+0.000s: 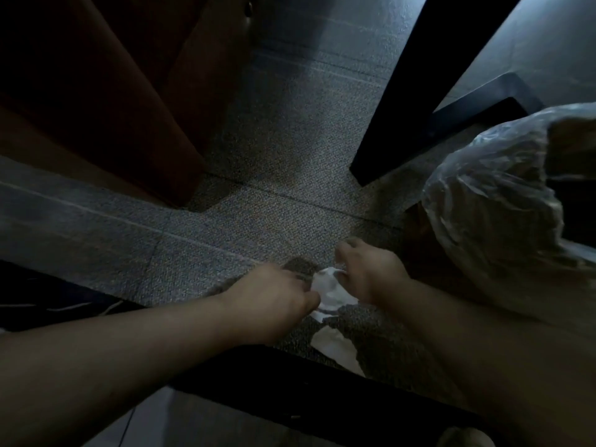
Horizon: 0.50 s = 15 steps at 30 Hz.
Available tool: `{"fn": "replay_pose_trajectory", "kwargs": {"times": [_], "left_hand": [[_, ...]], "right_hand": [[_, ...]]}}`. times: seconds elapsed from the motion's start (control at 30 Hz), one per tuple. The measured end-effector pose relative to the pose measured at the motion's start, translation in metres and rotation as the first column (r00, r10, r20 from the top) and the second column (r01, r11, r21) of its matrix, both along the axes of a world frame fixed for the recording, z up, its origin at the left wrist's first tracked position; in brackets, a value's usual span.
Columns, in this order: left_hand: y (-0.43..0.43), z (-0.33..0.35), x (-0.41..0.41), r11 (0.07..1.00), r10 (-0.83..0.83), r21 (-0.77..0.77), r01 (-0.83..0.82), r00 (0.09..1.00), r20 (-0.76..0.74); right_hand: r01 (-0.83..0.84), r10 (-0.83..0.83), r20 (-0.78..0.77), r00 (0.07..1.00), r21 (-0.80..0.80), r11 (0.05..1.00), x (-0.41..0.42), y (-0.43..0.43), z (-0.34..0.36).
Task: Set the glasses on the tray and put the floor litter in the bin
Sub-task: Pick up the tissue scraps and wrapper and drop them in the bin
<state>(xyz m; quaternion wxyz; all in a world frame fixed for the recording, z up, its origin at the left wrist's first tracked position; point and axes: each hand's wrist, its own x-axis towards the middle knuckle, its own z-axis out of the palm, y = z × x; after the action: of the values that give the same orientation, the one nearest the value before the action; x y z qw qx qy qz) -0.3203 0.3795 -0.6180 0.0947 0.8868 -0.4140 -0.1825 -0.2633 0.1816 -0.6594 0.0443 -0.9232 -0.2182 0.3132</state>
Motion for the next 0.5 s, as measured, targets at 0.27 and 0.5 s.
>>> {"fn": "replay_pose_trajectory", "kwargs": {"times": [0.27, 0.5], "left_hand": [[-0.022, -0.002, -0.023, 0.993, -0.084, -0.083, 0.086, 0.996, 0.029], [-0.043, -0.025, -0.037, 0.995, -0.098, -0.012, 0.098, 0.995, -0.035]], "right_hand": [[-0.182, 0.182, -0.05, 0.982, 0.015, 0.983, -0.025, -0.002, -0.014], [0.093, -0.084, -0.068, 0.994, 0.148, 0.985, -0.015, 0.007, 0.01]]}}
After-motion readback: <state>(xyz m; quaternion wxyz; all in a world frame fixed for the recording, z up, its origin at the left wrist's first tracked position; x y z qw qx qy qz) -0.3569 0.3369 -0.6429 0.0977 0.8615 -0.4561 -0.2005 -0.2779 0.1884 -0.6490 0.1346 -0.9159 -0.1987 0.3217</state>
